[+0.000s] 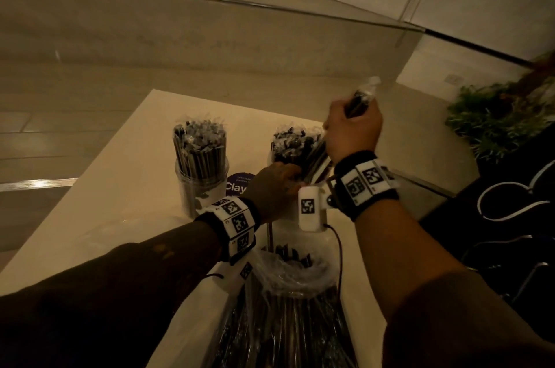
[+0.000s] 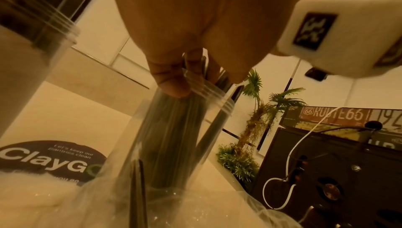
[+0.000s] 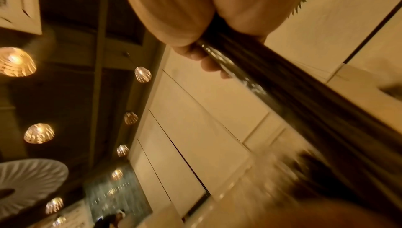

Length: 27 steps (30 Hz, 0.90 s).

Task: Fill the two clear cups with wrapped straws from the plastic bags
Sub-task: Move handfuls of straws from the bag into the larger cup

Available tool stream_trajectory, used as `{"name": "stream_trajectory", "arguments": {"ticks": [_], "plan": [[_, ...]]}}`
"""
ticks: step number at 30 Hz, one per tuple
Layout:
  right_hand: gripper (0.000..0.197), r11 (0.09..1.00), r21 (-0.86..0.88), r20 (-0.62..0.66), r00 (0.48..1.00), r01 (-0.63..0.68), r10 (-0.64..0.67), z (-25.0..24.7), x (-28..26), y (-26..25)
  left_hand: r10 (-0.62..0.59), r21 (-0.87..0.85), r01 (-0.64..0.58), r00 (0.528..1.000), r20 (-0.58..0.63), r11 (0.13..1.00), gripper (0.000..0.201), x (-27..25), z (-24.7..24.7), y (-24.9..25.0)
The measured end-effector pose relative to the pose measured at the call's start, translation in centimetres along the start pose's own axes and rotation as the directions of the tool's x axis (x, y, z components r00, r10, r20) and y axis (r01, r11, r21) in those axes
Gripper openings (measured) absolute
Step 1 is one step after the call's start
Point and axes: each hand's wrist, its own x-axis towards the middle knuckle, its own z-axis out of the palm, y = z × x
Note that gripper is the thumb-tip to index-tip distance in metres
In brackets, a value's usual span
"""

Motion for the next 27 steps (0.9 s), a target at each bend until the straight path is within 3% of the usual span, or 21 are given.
{"name": "stream_trajectory", "arguments": {"ticks": [4,7,10,12,14,17,18,20,22,24,27], "plan": [[0.041,0.960,-0.252,0.152,0.975,-0.120,0.162,1.8,-2.1,4.8,0.033,-0.014,-0.033,0.999,-0.028,0.999,0.039,0.4,0.3,-0.5],[0.054,0.903,-0.409,0.282,0.923,-0.133,0.263,1.8,-3.3,7.0,0.065,-0.010,-0.066,0.997,-0.050,0.998,0.034,0.4,0.3,-0.6],[0.051,0.912,-0.409,0.289,0.942,-0.039,0.170,0.9,-3.0,5.9,0.059,-0.019,-0.060,0.997,-0.051,0.998,0.042,0.5,0.4,-1.4],[0.049,0.931,-0.357,0.288,0.957,0.080,0.028,0.1,-2.5,4.2,0.059,-0.040,-0.061,0.997,-0.043,0.997,0.045,0.7,0.7,-2.1],[0.058,0.915,-0.324,0.315,0.940,0.239,-0.134,-0.8,-1.9,2.7,0.045,-0.023,-0.046,0.999,-0.030,0.999,0.045,1.0,1.0,-2.4],[0.072,0.746,-0.428,0.460,0.833,0.510,-0.306,-0.6,-1.0,2.3,0.037,-0.023,-0.038,0.998,-0.050,0.999,0.040,1.1,1.3,-2.3],[0.069,0.662,-0.487,0.548,0.789,0.570,-0.277,-0.2,-0.9,2.9,0.046,-0.039,-0.048,0.997,-0.063,0.998,0.038,1.1,1.3,-2.2],[0.056,0.534,-0.565,0.701,0.707,0.629,-0.090,0.6,-1.4,4.7,0.068,-0.050,-0.072,0.995,-0.077,0.996,0.036,1.1,1.3,-2.0],[0.053,0.544,-0.596,0.740,0.667,0.591,0.087,0.8,-2.0,6.3,0.102,-0.015,-0.103,0.992,-0.071,0.995,0.035,1.1,1.2,-1.9],[0.053,0.626,-0.571,0.706,0.707,0.532,0.043,0.3,-2.3,6.5,0.135,0.000,-0.136,0.985,-0.104,0.991,0.030,0.8,1.1,-2.0],[0.046,0.717,-0.425,0.506,0.802,0.553,-0.318,-1.2,-3.4,4.9,0.175,-0.032,-0.189,0.951,-0.254,0.982,0.016,-0.2,0.9,-2.0]]}}
